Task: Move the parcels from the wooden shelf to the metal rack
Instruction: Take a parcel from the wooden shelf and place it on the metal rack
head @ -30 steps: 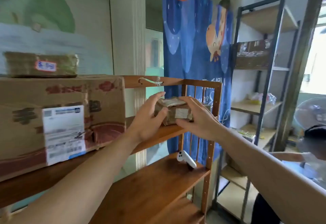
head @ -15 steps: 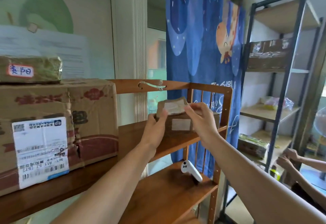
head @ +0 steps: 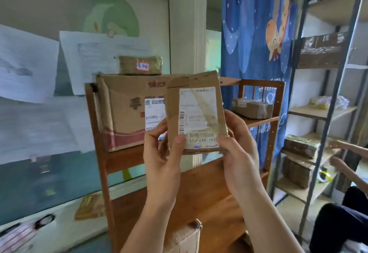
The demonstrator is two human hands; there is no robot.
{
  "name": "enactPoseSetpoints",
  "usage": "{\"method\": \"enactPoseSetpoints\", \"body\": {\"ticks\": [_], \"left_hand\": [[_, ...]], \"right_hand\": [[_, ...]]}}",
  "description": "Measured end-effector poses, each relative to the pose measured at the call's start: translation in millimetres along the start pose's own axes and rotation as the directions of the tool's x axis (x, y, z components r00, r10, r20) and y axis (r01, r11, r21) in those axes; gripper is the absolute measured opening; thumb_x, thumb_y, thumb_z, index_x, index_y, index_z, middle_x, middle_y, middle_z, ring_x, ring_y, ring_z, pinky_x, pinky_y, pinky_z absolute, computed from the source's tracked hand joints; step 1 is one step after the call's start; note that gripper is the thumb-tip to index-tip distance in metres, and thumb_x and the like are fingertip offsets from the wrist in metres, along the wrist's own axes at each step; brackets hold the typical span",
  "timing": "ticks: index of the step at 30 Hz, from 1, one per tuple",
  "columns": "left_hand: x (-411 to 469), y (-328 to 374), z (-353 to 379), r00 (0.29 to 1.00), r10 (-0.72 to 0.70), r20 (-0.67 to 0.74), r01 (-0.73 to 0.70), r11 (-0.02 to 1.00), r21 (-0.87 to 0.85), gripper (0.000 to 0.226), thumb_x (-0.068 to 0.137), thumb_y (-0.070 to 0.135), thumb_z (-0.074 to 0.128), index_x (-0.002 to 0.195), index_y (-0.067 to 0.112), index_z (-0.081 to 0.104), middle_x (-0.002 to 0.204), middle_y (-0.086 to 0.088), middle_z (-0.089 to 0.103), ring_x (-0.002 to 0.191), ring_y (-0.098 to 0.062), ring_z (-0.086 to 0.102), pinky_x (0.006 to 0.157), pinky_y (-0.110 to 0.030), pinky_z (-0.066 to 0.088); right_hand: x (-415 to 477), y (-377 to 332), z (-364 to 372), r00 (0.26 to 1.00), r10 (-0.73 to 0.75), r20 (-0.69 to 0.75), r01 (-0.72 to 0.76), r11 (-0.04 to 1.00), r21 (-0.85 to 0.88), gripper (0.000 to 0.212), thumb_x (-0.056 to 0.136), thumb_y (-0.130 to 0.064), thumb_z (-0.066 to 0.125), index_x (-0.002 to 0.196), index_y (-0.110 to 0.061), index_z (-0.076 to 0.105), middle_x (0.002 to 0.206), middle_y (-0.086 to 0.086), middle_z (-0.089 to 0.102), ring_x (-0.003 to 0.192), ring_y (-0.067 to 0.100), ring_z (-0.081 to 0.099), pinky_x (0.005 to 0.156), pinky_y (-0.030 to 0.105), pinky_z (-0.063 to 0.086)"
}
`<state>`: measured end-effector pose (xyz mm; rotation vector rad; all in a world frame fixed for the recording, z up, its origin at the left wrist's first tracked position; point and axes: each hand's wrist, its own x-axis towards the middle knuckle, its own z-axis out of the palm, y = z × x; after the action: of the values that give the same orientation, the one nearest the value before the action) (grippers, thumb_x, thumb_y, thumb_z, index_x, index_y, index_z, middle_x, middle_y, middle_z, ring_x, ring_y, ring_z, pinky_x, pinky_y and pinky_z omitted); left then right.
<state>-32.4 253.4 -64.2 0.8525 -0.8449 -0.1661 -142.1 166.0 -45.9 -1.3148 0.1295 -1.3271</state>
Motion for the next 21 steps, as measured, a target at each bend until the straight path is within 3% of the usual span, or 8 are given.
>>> {"method": "enactPoseSetpoints", "body": {"ticks": [4, 7, 11, 13, 15, 17, 19, 21], "left_hand": [[-47.0, 54.9, -86.5, 1.000, -0.002, 0.013, 0.001, 0.998, 0.068, 0.029, 0.088, 0.028, 0.075, 0.106, 0.030, 0.052, 0.119, -0.005, 0.075, 0.111, -0.023, 0.072, 0.091, -0.035, 0.058], [-78.0, 92.9, -144.8, 0.995, -0.075, -0.067, 0.075, 0.997, -0.002, 0.041, 0.078, 0.033, 0.074, 0.109, 0.034, 0.047, 0.129, -0.015, 0.069, 0.113, -0.029, 0.071, 0.090, -0.043, 0.059], [-93.5, 150.6, -208.7, 0.946, -0.127, -0.298, 0.068, 0.978, -0.199, 0.061, 0.086, 0.030, 0.076, 0.137, 0.039, 0.043, 0.105, 0.004, 0.081, 0.088, -0.004, 0.079, 0.076, -0.030, 0.060], [-103.5, 173.7, -236.4, 0.917, -0.103, -0.385, 0.069, 0.993, -0.101, 0.063, 0.082, 0.030, 0.073, 0.140, 0.036, 0.048, 0.098, 0.005, 0.083, 0.089, -0.012, 0.082, 0.068, -0.032, 0.062], [-115.6, 194.1, -255.6, 0.922, -0.109, -0.372, 0.143, 0.987, 0.067, 0.066, 0.081, 0.027, 0.078, 0.142, 0.030, 0.053, 0.105, 0.004, 0.083, 0.101, -0.019, 0.080, 0.074, -0.038, 0.063], [-129.8, 208.3, -267.4, 0.928, -0.125, -0.350, 0.191, 0.968, 0.162, 0.067, 0.082, 0.029, 0.082, 0.143, 0.033, 0.054, 0.114, 0.004, 0.081, 0.107, -0.020, 0.078, 0.081, -0.045, 0.062], [-141.9, 217.4, -272.8, 0.913, -0.085, -0.398, 0.166, 0.971, 0.174, 0.055, 0.076, 0.032, 0.080, 0.128, 0.037, 0.062, 0.112, 0.003, 0.082, 0.102, -0.019, 0.080, 0.077, -0.046, 0.064], [-150.4, 218.4, -271.8, 0.875, -0.024, -0.484, 0.111, 0.982, 0.152, 0.046, 0.071, 0.029, 0.079, 0.114, 0.033, 0.062, 0.104, 0.006, 0.082, 0.096, -0.016, 0.081, 0.073, -0.040, 0.065]], "right_hand": [[-76.5, 0.2, 71.5, 0.985, 0.024, 0.169, -0.020, 0.999, -0.027, 0.063, 0.079, -0.005, 0.069, 0.133, -0.038, 0.061, 0.130, 0.007, 0.072, 0.121, 0.029, 0.069, 0.095, 0.043, 0.058], [-110.9, -3.6, 118.0, 0.959, 0.046, 0.279, -0.037, 0.999, -0.037, 0.070, 0.074, -0.006, 0.074, 0.135, -0.038, 0.062, 0.130, 0.004, 0.073, 0.120, 0.025, 0.070, 0.094, 0.042, 0.058], [-121.3, -14.4, 166.8, 0.927, 0.152, 0.342, -0.194, 0.977, 0.092, 0.074, 0.063, -0.022, 0.077, 0.132, -0.043, 0.060, 0.140, 0.016, 0.061, 0.117, 0.037, 0.067, 0.091, 0.051, 0.056], [-126.4, -15.2, 191.5, 0.915, 0.222, 0.337, -0.252, 0.967, 0.047, 0.063, 0.063, -0.021, 0.080, 0.122, -0.038, 0.064, 0.133, 0.014, 0.065, 0.104, 0.034, 0.072, 0.084, 0.049, 0.059], [-134.6, -15.8, 214.3, 0.884, 0.275, 0.377, -0.298, 0.954, 0.004, 0.039, 0.065, -0.020, 0.086, 0.097, -0.028, 0.067, 0.112, 0.010, 0.073, 0.085, 0.025, 0.076, 0.068, 0.039, 0.060], [-145.1, -18.8, 228.6, 0.841, 0.317, 0.439, -0.334, 0.942, -0.041, 0.032, 0.064, -0.028, 0.091, 0.081, -0.019, 0.065, 0.090, 0.007, 0.076, 0.076, 0.023, 0.076, 0.060, 0.033, 0.059], [-152.8, -20.8, 232.4, 0.810, 0.328, 0.486, -0.337, 0.939, -0.073, 0.024, 0.074, -0.043, 0.075, 0.081, -0.020, 0.074, 0.089, 0.001, 0.080, 0.080, 0.019, 0.078, 0.064, 0.031, 0.060], [-161.8, -17.6, 229.7, 0.766, 0.339, 0.547, -0.330, 0.937, -0.117, 0.026, 0.084, -0.051, 0.072, 0.105, -0.038, 0.079, 0.111, -0.003, 0.081, 0.102, 0.014, 0.076, 0.081, 0.036, 0.060]]}}
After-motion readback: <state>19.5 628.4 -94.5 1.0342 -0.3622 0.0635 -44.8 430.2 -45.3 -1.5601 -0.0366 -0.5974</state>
